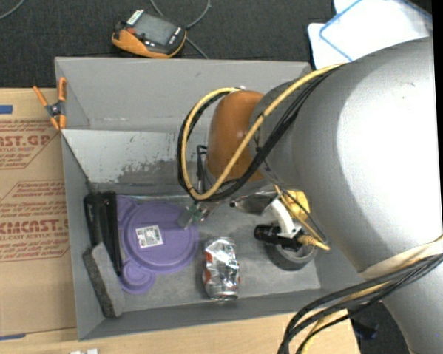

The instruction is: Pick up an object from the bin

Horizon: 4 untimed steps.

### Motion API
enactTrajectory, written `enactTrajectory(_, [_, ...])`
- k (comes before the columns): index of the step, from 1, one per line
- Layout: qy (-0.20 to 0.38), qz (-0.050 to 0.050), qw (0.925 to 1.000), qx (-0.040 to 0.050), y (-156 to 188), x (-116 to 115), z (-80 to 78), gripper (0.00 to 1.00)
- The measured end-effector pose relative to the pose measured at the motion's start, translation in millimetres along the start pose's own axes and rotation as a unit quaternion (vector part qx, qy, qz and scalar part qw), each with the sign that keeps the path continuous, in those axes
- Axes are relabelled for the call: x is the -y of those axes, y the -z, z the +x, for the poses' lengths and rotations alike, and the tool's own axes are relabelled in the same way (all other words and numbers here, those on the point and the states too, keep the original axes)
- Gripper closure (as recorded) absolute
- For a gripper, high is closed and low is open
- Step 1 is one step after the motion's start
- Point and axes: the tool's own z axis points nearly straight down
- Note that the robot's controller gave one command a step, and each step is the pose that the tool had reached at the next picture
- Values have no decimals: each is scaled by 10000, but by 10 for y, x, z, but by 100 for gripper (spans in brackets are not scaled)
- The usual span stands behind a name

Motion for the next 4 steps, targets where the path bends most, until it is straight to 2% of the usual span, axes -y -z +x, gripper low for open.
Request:
enactTrajectory(1, [1328,-47,9911,37,-316,61,175,100])
enactTrajectory(2, [-29,-2,10000,-1,-98,509,-163,100])
enactTrajectory(3, [505,-34,9987,32,-187,502,-197,100])
enactTrajectory(4, [1466,8,9892,5,-55,498,-89,100])
